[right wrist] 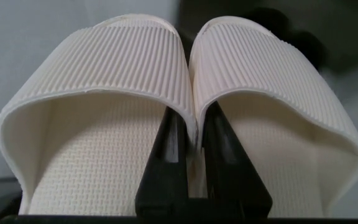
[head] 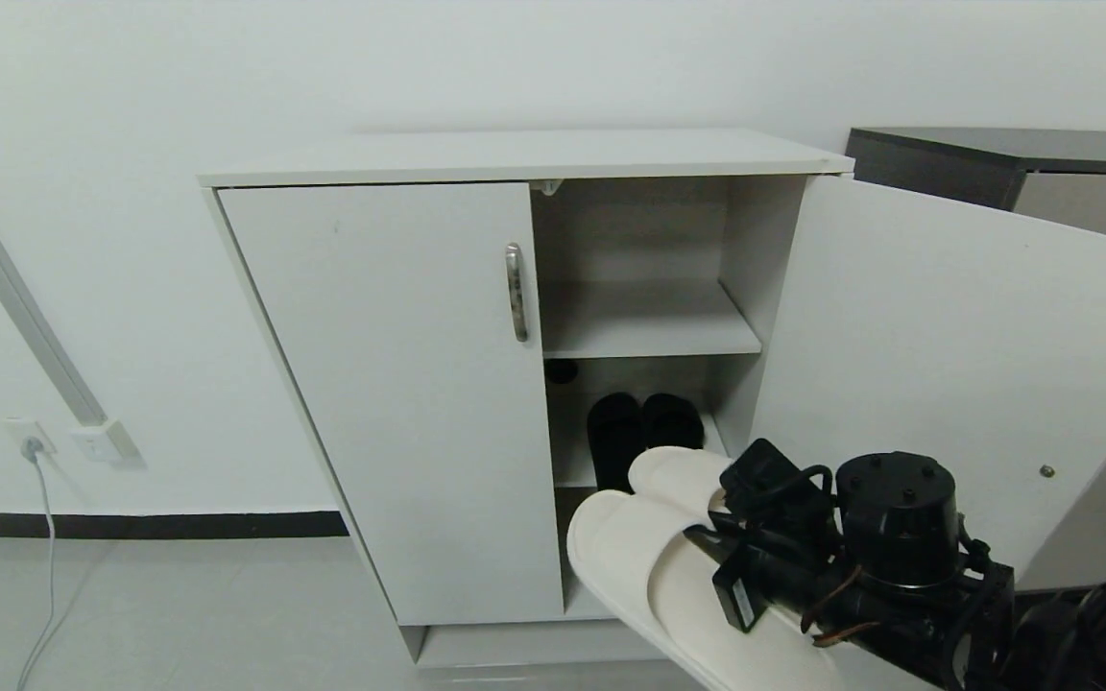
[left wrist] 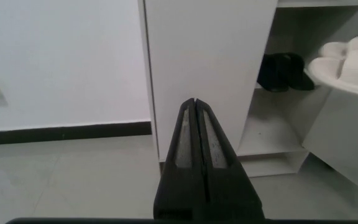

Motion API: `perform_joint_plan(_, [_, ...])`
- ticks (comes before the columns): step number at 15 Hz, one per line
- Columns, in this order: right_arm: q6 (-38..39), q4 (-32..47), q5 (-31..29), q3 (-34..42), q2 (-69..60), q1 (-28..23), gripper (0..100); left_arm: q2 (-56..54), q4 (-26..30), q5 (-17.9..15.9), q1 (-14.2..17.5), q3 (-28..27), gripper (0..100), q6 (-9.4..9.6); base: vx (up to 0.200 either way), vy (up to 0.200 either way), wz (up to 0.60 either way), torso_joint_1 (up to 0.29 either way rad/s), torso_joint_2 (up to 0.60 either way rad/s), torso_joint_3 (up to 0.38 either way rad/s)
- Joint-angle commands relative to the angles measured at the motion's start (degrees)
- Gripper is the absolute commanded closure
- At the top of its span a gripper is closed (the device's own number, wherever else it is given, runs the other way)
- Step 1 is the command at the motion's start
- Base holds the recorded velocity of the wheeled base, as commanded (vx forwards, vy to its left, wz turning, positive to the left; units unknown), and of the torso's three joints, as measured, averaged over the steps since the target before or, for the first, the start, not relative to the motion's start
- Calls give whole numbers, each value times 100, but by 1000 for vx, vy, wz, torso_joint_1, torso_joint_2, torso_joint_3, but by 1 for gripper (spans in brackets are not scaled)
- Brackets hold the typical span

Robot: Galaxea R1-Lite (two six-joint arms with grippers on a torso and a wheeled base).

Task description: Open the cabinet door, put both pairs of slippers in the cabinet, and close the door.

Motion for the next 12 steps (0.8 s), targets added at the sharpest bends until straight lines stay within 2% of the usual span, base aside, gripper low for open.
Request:
perform_joint_plan(1, [57,13,-516,-288,259,146,100,7,-2,0,-6,0,100,0,0,0,0,0,0,0])
perform_joint_plan(2, [506,31,-1439,-701,575,418,100,7,-2,0,-6,0,100,0,0,0,0,0,0,0])
perform_joint_plan(4, [1358,119,-2590,-1413,1164,717,100,7,-2,0,-6,0,100,0,0,0,0,0,0,0])
perform_joint_plan(6, [1534,294,-3082,-1694,1489,761,100,7,-2,0,-6,0,100,0,0,0,0,0,0,0])
perform_joint_plan(7, [1736,461,-3135,-1773,1542,840,100,7,-2,0,-6,0,100,9,0,0,0,0,0,0])
perform_joint_plan(10, [2536,1797,-3741,-2573,1560,911,100,7,-2,0,-6,0,100,9,0,0,0,0,0,0])
perform_joint_plan(12, [2545,2079,-3891,-2907,1525,911,100,7,-2,0,-6,0,100,9,0,0,0,0,0,0])
